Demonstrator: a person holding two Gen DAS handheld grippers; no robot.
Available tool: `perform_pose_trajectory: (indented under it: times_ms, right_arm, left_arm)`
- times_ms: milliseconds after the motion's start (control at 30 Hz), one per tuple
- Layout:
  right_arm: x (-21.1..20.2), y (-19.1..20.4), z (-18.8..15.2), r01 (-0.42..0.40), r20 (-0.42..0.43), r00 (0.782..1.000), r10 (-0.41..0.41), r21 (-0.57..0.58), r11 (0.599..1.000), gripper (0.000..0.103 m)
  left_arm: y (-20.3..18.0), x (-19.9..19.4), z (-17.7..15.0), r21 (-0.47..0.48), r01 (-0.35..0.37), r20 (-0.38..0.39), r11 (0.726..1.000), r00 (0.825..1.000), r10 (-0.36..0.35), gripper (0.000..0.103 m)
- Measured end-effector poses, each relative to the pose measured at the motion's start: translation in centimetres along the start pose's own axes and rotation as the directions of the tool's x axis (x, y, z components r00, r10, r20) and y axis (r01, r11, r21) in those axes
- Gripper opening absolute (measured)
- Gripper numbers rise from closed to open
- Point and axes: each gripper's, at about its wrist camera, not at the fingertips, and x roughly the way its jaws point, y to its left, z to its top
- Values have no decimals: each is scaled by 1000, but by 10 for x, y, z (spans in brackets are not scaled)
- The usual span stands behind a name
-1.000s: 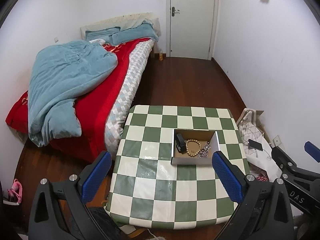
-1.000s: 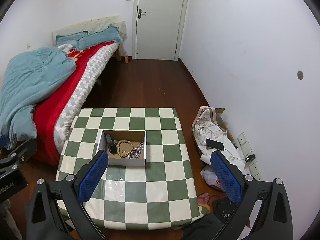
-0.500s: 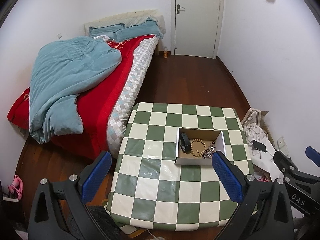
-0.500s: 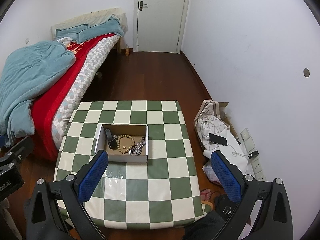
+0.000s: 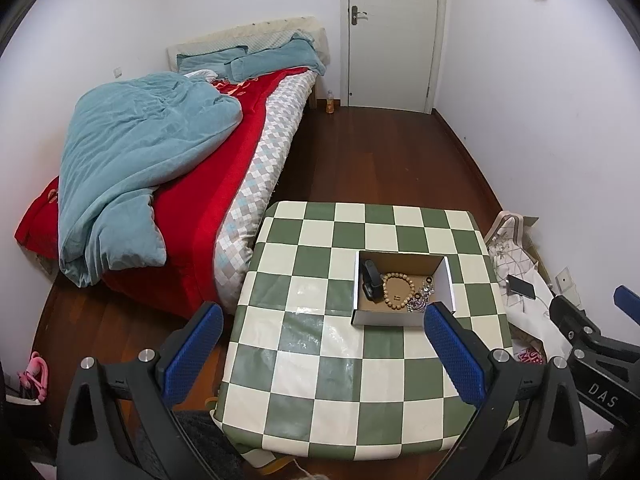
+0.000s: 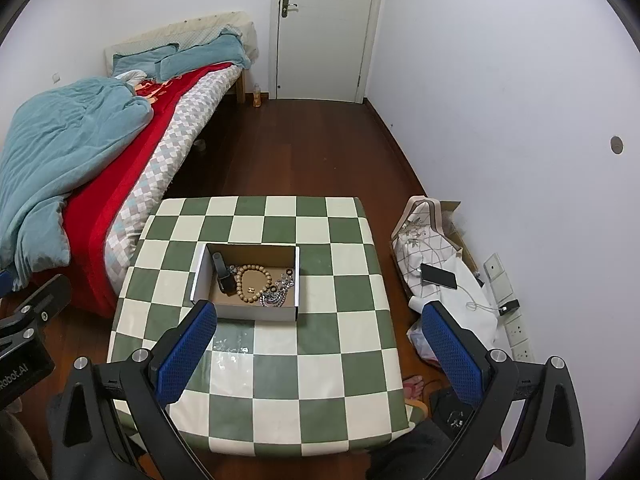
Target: Organize jewelry
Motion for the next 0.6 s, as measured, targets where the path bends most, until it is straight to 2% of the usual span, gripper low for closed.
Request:
perform_pose_trajectory:
  times_ms: [600]
  right_arm:
    - [0, 3, 0, -5, -8, 1000, 5, -6, 1000, 103]
  left_arm:
    - [2, 2, -4, 6, -10, 8, 1000, 1000, 10, 103]
